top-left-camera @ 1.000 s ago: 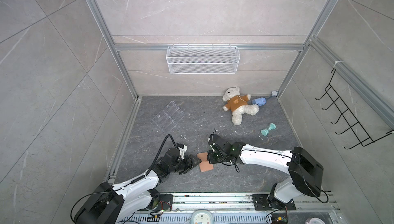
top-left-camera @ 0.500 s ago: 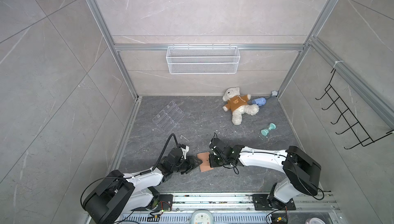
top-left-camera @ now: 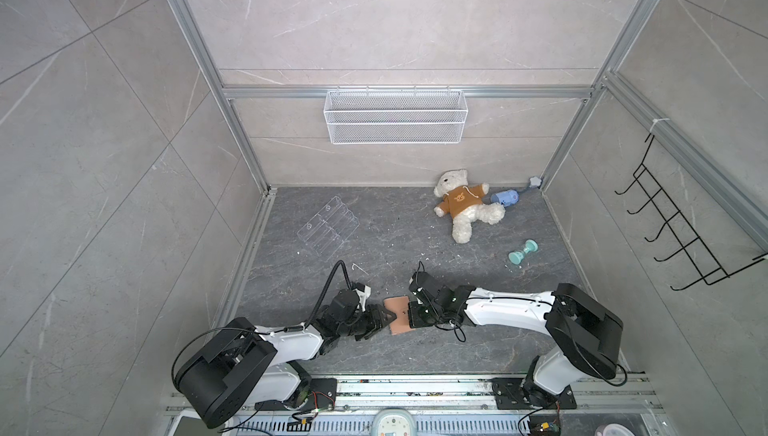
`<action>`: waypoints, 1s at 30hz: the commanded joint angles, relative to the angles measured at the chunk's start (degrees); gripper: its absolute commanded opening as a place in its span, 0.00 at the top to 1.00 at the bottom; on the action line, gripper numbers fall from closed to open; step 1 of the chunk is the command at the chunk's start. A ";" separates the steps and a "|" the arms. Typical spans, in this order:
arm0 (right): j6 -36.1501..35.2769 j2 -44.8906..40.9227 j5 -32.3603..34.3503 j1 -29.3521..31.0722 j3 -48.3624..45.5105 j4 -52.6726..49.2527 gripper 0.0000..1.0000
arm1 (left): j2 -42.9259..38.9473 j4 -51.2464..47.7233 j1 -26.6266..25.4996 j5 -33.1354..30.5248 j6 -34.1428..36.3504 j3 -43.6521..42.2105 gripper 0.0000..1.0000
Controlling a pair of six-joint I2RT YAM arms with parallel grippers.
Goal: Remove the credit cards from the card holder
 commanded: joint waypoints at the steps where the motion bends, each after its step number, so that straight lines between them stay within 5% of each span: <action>1: 0.76 1.76 0.10 -0.08 -2.33 -0.26 0.94 | 1.23 4.25 -0.75 -2.05 -1.12 -0.83 0.48; 30: 0.98 1.65 -0.17 -0.09 -4.55 1.38 0.95 | 2.95 12.58 -3.95 -3.44 -0.60 0.10 0.68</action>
